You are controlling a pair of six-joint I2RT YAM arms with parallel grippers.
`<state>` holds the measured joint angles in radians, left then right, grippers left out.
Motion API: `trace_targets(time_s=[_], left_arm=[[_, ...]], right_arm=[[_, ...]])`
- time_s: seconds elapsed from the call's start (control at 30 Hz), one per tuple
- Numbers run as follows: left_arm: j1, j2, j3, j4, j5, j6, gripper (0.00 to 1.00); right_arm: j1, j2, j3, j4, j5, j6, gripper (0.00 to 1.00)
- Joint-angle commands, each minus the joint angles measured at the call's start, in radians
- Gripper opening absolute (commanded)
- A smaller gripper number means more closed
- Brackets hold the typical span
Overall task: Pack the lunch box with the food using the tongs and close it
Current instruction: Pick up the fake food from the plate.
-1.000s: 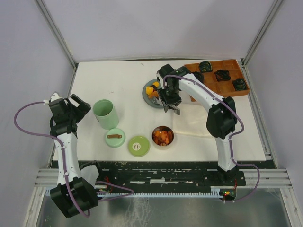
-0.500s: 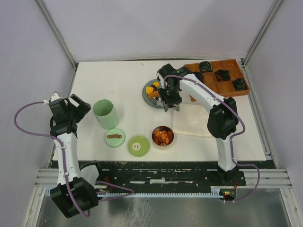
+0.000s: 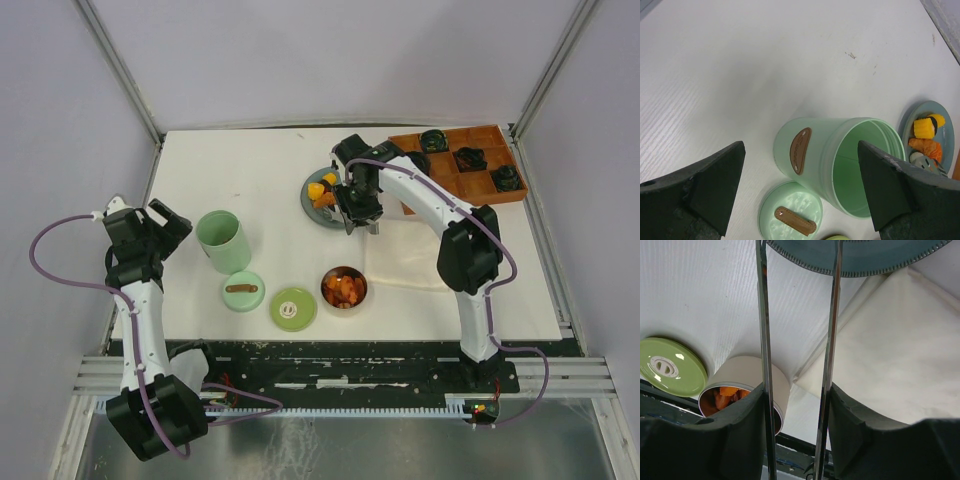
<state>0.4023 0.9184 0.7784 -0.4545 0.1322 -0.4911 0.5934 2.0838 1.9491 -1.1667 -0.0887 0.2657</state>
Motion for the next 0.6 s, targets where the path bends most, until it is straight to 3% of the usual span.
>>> trace_targets(time_s=[0.0,0.57], left_arm=[[0.003,-0.004,0.002,0.041,-0.003,-0.014,0.99],[0.004,0.003,0.002,0.043,-0.001,-0.014,0.99]], right_arm=[[-0.001,0.011,0.027,0.019,0.037,0.029,0.53],[0.001,0.0,0.012,0.042,0.045,0.045,0.51]])
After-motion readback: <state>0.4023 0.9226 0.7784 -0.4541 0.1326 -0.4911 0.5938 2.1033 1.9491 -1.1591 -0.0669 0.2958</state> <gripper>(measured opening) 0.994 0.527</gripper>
